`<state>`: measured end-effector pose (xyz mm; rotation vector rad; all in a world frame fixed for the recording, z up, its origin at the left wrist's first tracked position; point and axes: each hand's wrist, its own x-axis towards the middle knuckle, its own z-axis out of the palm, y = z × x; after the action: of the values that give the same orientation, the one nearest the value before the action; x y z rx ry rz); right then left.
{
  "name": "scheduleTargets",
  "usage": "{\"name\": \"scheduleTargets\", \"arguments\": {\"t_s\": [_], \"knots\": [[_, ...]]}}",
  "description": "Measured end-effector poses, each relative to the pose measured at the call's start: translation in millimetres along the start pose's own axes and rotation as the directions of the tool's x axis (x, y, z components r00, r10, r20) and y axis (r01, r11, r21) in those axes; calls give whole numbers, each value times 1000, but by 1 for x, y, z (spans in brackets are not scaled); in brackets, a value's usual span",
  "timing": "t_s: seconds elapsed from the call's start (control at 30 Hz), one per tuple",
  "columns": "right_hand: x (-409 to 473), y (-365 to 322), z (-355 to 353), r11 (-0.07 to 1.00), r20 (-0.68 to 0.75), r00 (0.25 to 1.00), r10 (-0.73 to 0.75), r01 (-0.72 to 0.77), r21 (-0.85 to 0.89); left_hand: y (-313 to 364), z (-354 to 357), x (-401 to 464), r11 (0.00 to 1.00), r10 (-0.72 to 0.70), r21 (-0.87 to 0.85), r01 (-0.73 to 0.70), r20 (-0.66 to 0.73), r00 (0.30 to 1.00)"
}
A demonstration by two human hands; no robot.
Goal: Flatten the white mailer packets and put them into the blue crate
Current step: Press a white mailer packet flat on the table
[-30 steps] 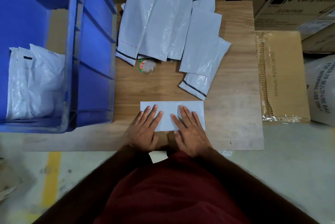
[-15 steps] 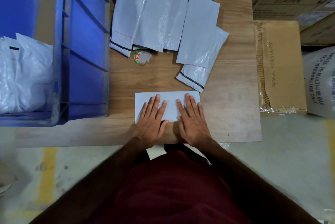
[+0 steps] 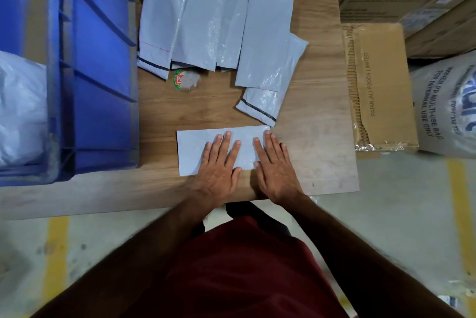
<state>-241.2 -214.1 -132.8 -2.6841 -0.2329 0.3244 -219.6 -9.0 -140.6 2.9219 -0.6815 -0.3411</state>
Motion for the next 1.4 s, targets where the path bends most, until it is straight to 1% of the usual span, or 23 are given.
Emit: {"name": "scheduleTargets", "arguments": {"t_s": [0.03, 0.13, 0.23, 0.3, 0.33, 0.4, 0.47, 0.5, 0.63, 0.73, 0.77, 0.83, 0.9, 0.97, 1.07, 1.1, 1.13, 1.2, 1.23, 1.3, 1.4], "knots": [[0, 1, -1, 1000, -3, 1000, -5, 5, 9, 3, -1, 1, 1000, 0, 0, 0, -1, 1000], [-3, 5, -2, 999, -14, 999, 40, -40, 30, 8, -1, 1, 998, 69, 12, -69, -5, 998], [-5, 6, 1, 998, 2, 998, 61, -61, -19, 8, 0, 1, 998, 70, -3, -70, 22, 997], [-5, 2, 1, 998, -15, 998, 63, -64, -29, 8, -2, 0, 997, 73, -13, -73, 12, 997], [-4, -2, -1, 998, -34, 998, 56, -57, -24, 7, -5, -2, 998, 62, -30, -62, -14, 998], [3, -12, -3, 1000, -59, 998, 29, -29, -1, -1, -8, -7, 998, -14, -70, 10, -63, 998], [10, -22, 0, 1000, -40, 999, -14, 14, -5, -8, -7, -13, 994, -93, -69, 90, -47, 995], [13, -25, 4, 999, -22, 999, -37, 37, -21, -10, -5, -16, 993, -105, -57, 104, -19, 994], [16, -26, 13, 998, 20, 999, -31, 32, -57, -15, -2, -19, 995, -64, -75, 66, 28, 998], [18, -32, 8, 995, -1, 1000, -29, 29, -96, -18, -9, -20, 989, -70, -131, 66, -22, 997], [20, -36, 6, 994, -4, 999, -37, 36, -107, -21, -11, -22, 988, -101, -125, 94, -48, 994], [26, -45, 6, 990, 13, 997, -77, 78, -113, -31, -11, -26, 977, -207, -66, 202, -73, 976], [28, -53, 12, 985, 42, 991, -128, 132, -114, -41, -6, -32, 961, -276, -44, 274, -38, 961], [27, -54, 20, 983, 54, 990, -133, 139, -121, -50, 0, -36, 968, -248, -42, 248, -2, 969], [29, -54, 22, 984, 79, 991, -112, 121, -130, -54, -2, -35, 978, -208, -37, 208, -17, 978], [29, -54, 20, 985, 91, 989, -115, 126, -122, -55, -5, -36, 986, -167, -29, 166, -29, 986], [30, -54, 17, 985, 103, 987, -121, 132, -109, -58, -7, -39, 996, -92, -6, 92, -32, 995], [28, -50, 10, 987, 105, 985, -138, 145, -63, -65, -8, -42, 996, 70, 46, -70, 3, 998], [25, -47, 6, 988, 100, 984, -145, 150, -44, -70, -8, -40, 992, 112, 60, -112, 10, 994], [15, -39, 0, 986, 96, 984, -150, 155, -54, -75, -7, -35, 987, 124, 100, -122, -15, 992], [4, -34, -2, 986, 131, 986, -102, 117, -116, -77, -6, -30, 975, 139, 184, -124, -69, 988]]}}
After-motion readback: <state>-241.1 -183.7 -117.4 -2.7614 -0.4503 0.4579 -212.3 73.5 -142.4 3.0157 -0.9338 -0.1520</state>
